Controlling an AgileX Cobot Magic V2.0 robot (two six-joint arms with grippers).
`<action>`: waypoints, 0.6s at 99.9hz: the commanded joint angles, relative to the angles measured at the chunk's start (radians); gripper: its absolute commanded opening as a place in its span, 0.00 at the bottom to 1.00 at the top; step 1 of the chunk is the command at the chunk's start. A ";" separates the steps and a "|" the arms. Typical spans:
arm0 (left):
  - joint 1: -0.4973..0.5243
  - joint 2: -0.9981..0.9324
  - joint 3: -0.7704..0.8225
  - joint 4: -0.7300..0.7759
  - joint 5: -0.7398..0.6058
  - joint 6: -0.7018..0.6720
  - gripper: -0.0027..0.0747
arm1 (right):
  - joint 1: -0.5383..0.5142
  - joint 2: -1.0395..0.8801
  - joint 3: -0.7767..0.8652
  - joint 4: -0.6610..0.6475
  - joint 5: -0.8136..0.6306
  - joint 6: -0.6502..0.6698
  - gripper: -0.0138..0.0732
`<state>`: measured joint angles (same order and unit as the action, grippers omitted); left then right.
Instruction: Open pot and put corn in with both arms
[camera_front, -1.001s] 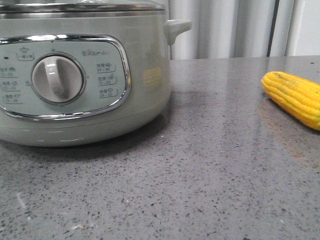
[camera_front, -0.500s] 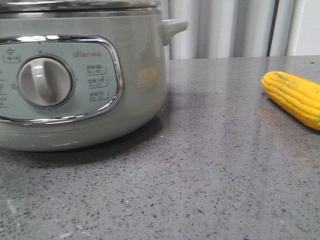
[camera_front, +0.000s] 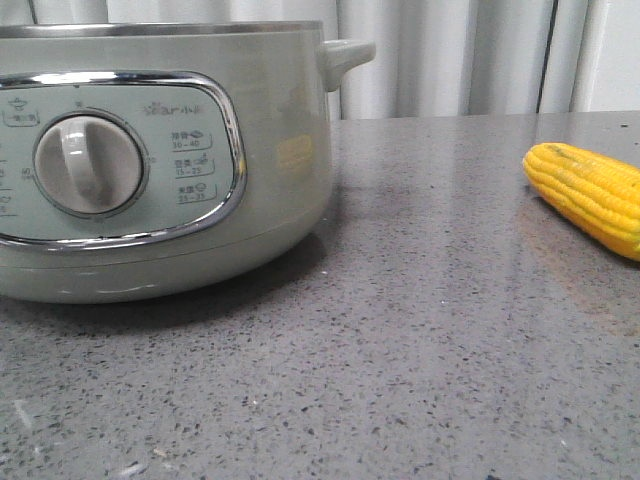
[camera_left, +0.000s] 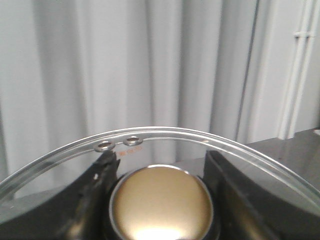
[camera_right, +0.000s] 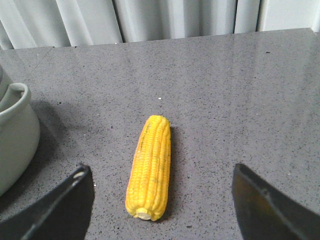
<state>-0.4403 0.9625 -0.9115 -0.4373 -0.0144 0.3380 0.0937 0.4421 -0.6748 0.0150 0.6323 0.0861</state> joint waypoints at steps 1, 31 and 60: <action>0.111 -0.062 -0.046 0.002 -0.038 0.001 0.18 | -0.007 0.013 -0.033 0.001 -0.073 -0.012 0.74; 0.504 -0.127 -0.026 0.013 0.043 0.001 0.18 | -0.007 0.013 -0.033 0.003 -0.076 -0.012 0.74; 0.652 -0.099 0.061 -0.023 -0.105 0.001 0.18 | -0.007 0.013 -0.033 0.008 -0.076 -0.012 0.74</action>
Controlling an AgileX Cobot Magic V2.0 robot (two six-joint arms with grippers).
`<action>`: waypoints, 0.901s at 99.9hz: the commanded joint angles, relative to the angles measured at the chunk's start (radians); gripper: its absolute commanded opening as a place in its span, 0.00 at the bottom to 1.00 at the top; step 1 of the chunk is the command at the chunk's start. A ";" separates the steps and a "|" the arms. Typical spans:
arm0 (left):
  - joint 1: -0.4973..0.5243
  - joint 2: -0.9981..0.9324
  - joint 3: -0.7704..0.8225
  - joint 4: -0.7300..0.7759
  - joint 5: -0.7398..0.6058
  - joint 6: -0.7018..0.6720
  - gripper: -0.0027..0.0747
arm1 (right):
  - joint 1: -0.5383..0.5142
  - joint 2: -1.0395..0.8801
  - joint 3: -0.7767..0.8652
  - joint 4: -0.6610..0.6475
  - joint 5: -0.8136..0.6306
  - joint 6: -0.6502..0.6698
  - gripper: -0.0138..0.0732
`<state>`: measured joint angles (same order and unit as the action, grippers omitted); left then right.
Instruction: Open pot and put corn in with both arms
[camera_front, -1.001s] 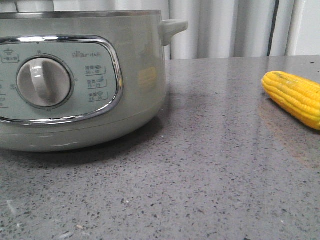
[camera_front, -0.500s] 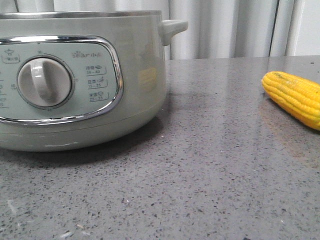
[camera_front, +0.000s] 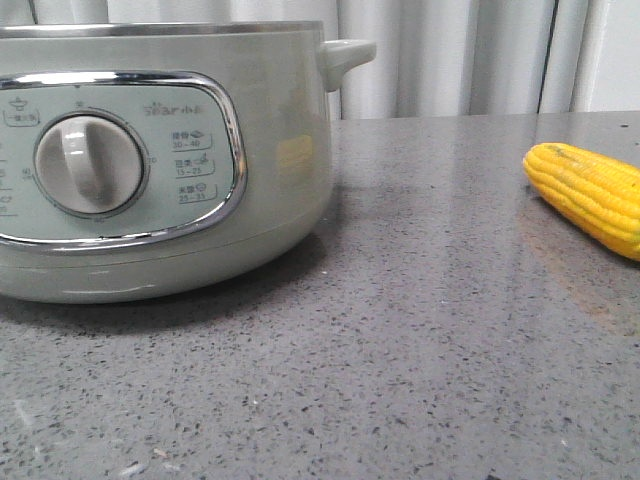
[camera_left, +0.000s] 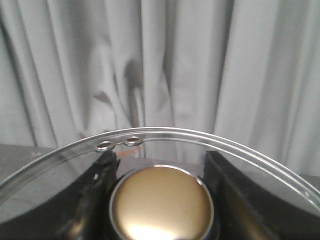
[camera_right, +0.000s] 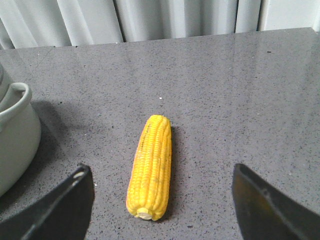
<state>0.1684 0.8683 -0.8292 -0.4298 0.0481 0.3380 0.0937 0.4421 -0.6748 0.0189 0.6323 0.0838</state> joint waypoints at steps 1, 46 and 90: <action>0.052 -0.003 -0.021 -0.033 -0.168 0.001 0.18 | -0.007 0.013 -0.033 0.004 -0.076 -0.009 0.74; 0.108 0.102 0.145 -0.137 -0.157 0.001 0.18 | -0.007 0.013 -0.033 0.004 -0.076 -0.009 0.74; 0.108 0.212 0.205 -0.076 -0.177 0.005 0.19 | -0.007 0.013 -0.033 0.004 -0.074 -0.009 0.74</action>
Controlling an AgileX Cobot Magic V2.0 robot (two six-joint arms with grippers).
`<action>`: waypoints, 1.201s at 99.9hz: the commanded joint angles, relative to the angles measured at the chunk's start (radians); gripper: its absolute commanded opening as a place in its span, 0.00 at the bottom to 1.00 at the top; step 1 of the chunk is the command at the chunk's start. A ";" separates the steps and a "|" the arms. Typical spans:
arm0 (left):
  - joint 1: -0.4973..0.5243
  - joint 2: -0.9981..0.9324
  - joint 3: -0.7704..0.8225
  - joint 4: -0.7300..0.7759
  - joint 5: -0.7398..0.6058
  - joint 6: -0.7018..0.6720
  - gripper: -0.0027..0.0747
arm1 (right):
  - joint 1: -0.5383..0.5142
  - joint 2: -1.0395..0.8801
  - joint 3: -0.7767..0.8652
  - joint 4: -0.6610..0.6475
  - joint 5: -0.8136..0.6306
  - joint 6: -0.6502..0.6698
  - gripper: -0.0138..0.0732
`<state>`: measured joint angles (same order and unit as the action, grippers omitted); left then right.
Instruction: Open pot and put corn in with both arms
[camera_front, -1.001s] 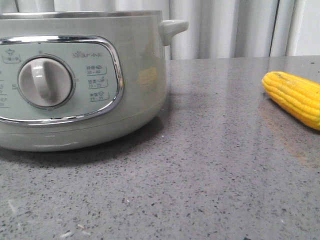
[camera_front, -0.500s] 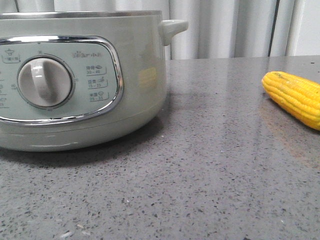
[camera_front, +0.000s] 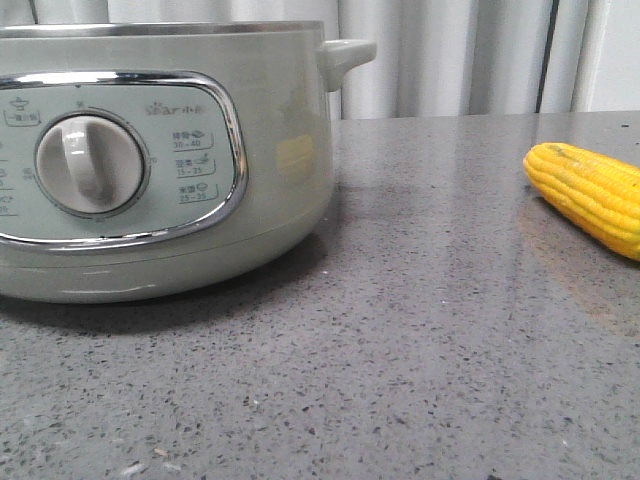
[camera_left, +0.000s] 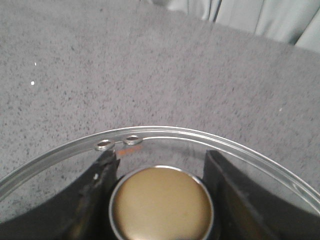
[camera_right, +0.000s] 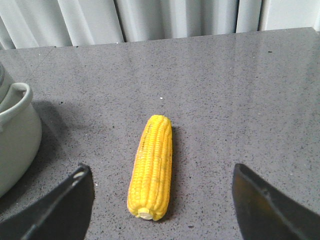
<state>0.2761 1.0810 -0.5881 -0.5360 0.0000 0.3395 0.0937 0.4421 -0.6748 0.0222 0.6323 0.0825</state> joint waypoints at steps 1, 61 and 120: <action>0.000 0.001 -0.036 0.034 -0.131 0.003 0.19 | -0.007 0.013 -0.033 0.001 -0.072 -0.008 0.74; 0.000 0.079 -0.035 0.110 -0.136 0.003 0.39 | -0.007 0.013 -0.033 0.004 -0.072 -0.008 0.74; -0.108 -0.157 -0.057 0.077 -0.273 0.000 0.62 | -0.007 0.091 -0.040 0.060 -0.040 -0.017 0.74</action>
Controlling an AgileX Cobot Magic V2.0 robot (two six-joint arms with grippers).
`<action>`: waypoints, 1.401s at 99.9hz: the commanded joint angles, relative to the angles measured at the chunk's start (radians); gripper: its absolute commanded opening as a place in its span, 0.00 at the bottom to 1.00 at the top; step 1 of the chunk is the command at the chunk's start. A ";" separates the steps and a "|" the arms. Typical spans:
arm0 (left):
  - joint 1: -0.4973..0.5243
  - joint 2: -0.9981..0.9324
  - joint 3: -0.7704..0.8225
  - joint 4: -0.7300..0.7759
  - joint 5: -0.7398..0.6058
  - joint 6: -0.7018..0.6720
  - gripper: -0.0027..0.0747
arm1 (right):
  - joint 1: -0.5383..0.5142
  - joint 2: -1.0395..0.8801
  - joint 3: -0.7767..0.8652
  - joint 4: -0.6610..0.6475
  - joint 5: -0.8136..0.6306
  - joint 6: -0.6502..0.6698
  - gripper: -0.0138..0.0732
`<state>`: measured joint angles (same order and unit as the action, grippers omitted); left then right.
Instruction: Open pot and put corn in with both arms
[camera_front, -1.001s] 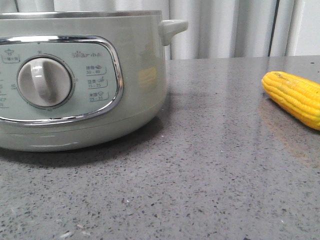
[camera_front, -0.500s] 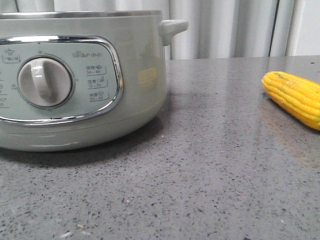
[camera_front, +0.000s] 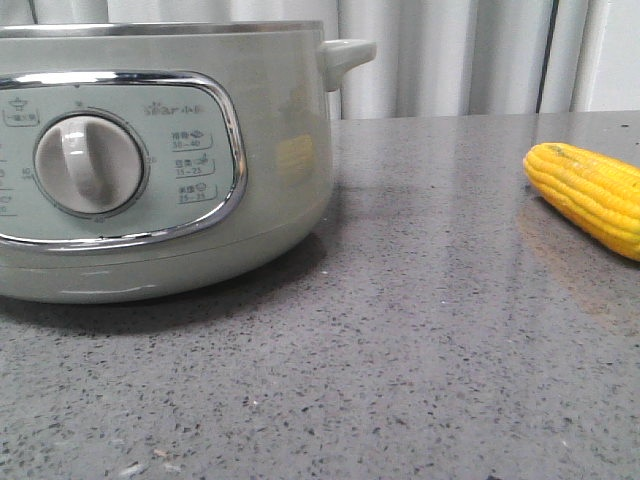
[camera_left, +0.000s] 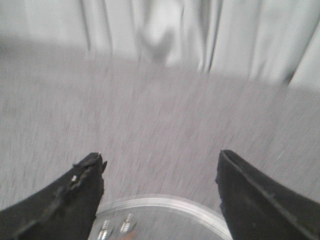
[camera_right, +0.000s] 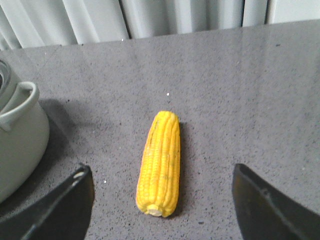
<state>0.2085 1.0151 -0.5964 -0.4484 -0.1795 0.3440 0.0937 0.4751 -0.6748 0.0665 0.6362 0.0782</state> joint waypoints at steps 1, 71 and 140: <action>-0.044 -0.091 -0.050 -0.010 -0.091 -0.005 0.62 | -0.007 0.064 -0.042 0.015 -0.040 -0.013 0.74; -0.234 -0.672 -0.059 -0.010 0.222 -0.005 0.60 | -0.004 0.718 -0.369 0.066 0.148 -0.138 0.74; -0.305 -0.687 -0.059 -0.010 0.222 -0.005 0.60 | -0.004 0.904 -0.375 0.187 0.134 -0.139 0.18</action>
<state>-0.0872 0.3174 -0.6228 -0.4529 0.1020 0.3440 0.0937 1.4255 -1.0129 0.2019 0.8076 -0.0473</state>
